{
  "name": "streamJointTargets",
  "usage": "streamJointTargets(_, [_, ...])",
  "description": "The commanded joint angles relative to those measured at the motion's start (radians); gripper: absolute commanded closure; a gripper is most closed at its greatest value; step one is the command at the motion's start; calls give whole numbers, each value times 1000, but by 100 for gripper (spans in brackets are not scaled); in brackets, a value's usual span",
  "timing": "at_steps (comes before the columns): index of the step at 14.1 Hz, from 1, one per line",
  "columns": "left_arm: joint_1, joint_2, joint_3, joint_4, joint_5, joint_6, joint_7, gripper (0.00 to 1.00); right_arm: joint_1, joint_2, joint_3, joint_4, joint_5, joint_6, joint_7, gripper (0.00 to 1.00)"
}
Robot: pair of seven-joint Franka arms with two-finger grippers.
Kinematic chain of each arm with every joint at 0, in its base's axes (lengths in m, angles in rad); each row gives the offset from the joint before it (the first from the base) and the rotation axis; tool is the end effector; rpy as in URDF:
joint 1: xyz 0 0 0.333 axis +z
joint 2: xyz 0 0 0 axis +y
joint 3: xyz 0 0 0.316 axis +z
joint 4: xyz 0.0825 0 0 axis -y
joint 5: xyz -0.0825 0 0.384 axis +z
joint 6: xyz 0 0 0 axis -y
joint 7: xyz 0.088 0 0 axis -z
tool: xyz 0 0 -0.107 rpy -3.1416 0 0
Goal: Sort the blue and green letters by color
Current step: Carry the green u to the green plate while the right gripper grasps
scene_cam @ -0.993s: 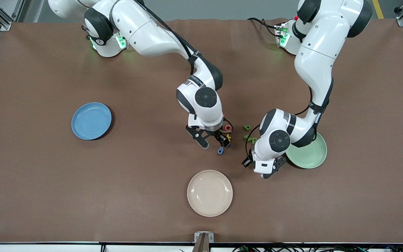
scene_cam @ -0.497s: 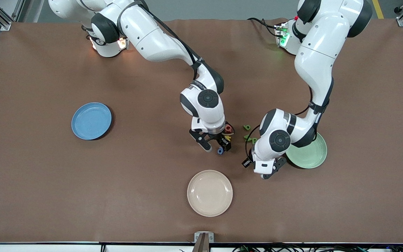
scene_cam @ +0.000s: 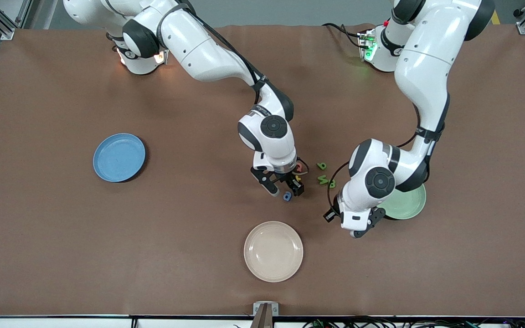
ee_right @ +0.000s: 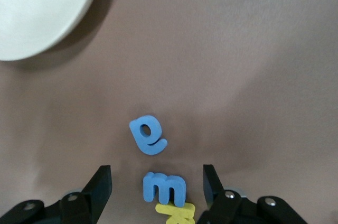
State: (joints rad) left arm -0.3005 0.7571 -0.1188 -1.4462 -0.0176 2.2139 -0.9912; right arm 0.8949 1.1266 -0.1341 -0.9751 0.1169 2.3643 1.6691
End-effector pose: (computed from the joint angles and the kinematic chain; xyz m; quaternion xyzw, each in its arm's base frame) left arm 0.6683 -0.2810 0.2424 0.9520 0.3024 -0.0251 0.0413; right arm 0.5519 0.5890 0.1943 -0.8947 0.4257 -0.0551 0.1233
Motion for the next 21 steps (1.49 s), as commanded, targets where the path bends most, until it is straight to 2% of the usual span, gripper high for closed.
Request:
streamJointTargets(1, [27,-59,-1,-34,18,-86,104,80,13,41,-13,47,-3,9,35,22])
streamJointTargets(5, [83,-151,-1,-172,19,-95,264,80,16,45,-12,49,-2,9,37,27])
streamJointTargets(9, [144,-189,-1,-256,22,-82,385,80,16,71,-7,81,-2,15,61,28])
streamJointTargets(12, [188,-208,-4,-327,82,-19,456,80,24,84,-7,85,-2,26,73,29])
streamJointTargets(17, [241,-211,-7,-370,134,13,565,80,24,93,-4,87,0,36,73,33])
streamJointTargets(21, [250,-265,-9,-505,134,139,575,80,24,107,1,89,1,47,75,34])
